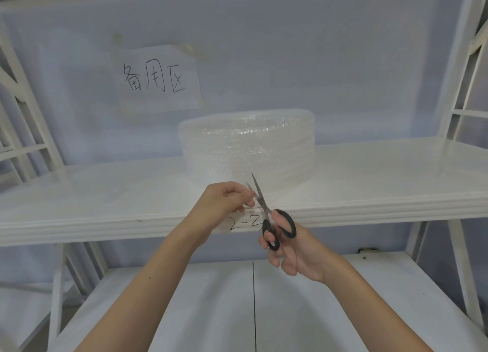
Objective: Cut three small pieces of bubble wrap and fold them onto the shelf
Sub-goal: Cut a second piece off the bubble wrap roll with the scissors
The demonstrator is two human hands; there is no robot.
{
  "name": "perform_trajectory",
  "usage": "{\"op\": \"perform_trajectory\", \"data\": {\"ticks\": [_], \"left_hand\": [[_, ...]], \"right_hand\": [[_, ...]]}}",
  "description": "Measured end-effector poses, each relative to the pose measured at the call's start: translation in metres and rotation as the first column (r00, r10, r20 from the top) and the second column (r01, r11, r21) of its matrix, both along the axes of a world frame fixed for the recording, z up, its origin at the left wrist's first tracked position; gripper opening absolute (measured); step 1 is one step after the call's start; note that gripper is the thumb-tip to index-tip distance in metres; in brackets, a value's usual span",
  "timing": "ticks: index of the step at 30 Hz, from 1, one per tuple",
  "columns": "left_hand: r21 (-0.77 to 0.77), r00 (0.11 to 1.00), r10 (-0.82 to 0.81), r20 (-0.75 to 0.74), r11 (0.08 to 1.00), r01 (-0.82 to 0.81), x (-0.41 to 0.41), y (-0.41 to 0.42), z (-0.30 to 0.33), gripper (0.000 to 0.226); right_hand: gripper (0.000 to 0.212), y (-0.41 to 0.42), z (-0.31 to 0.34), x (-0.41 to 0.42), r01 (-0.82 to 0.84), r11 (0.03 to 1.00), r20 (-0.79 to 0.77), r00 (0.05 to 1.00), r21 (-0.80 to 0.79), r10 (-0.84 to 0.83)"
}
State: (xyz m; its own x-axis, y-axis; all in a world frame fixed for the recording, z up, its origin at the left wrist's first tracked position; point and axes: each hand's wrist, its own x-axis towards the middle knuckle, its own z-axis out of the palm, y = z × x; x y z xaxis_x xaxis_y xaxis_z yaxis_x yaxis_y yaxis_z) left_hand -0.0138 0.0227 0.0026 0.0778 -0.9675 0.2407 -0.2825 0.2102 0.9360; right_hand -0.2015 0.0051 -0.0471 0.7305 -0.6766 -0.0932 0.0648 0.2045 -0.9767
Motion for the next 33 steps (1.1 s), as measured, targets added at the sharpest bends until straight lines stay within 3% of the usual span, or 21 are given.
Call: {"op": "perform_trajectory", "data": {"ticks": [16, 23, 28, 33], "left_hand": [[-0.006, 1.0, -0.014, 0.027, 1.0, 0.015, -0.003, 0.001, 0.002, 0.014], [0.008, 0.992, -0.068, 0.108, 0.998, 0.067, 0.0, 0.003, -0.001, 0.009], [0.011, 0.99, -0.084, 0.11, 0.996, 0.083, 0.003, 0.004, 0.0, 0.009], [0.016, 0.989, -0.092, 0.117, 0.996, 0.091, 0.003, 0.006, 0.002, 0.021]], "right_hand": [[0.044, 0.0, 0.008, 0.003, 0.056, 0.994, 0.029, 0.998, -0.097, -0.053], [0.046, -0.004, 0.012, 0.004, 0.025, 1.0, 0.033, 0.999, -0.018, -0.025], [0.044, -0.003, 0.015, 0.009, 0.051, 0.995, 0.031, 0.998, -0.09, -0.048], [0.043, -0.001, 0.01, 0.012, 0.083, 0.99, 0.068, 0.995, -0.115, -0.075]]}}
